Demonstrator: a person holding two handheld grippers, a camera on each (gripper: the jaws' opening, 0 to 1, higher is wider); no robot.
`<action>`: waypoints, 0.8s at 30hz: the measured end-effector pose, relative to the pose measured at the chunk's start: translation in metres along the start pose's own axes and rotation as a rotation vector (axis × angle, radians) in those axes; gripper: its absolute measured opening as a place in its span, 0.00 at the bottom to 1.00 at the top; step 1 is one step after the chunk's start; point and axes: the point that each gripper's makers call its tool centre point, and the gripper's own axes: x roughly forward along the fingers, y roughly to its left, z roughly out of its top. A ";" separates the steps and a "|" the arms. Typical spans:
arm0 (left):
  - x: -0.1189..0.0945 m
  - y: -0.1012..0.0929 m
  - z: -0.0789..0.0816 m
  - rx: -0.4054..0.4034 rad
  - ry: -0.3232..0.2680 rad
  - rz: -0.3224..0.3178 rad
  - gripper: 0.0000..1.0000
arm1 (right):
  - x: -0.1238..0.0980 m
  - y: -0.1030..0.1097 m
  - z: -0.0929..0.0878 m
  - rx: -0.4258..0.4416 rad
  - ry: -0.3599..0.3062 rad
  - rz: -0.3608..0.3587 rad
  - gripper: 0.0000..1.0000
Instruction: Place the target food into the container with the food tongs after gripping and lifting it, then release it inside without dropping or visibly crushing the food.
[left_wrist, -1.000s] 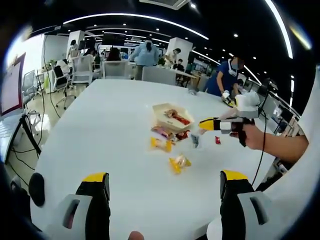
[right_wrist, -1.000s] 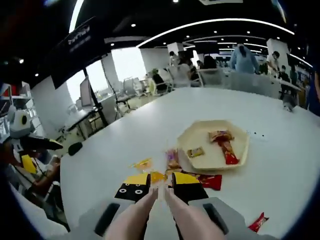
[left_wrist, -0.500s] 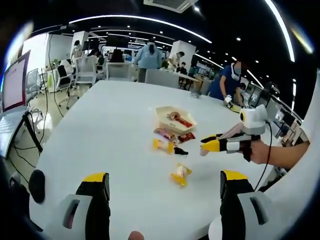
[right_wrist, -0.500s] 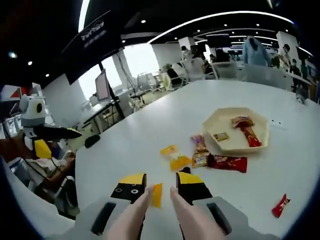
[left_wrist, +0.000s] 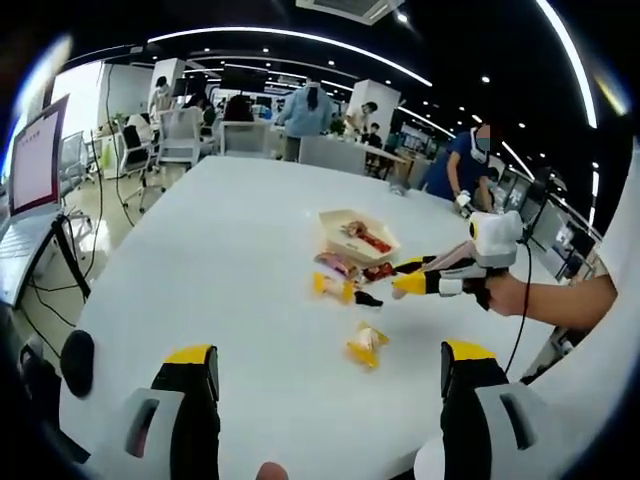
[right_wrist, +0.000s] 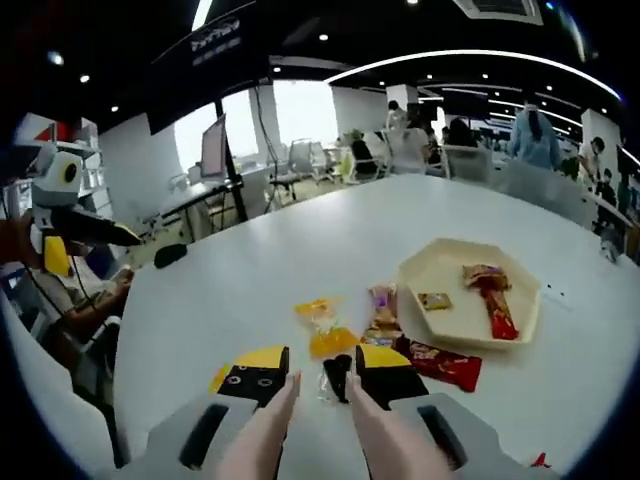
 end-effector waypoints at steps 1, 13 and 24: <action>0.000 0.000 -0.001 -0.001 0.004 0.000 0.92 | 0.003 -0.001 -0.001 -0.016 0.003 0.003 0.26; 0.000 0.013 -0.007 -0.018 0.044 0.028 0.92 | 0.029 -0.008 -0.019 -0.103 0.029 0.066 0.26; 0.006 0.017 -0.013 -0.030 0.076 0.035 0.91 | 0.040 -0.005 -0.026 -0.124 0.029 0.112 0.26</action>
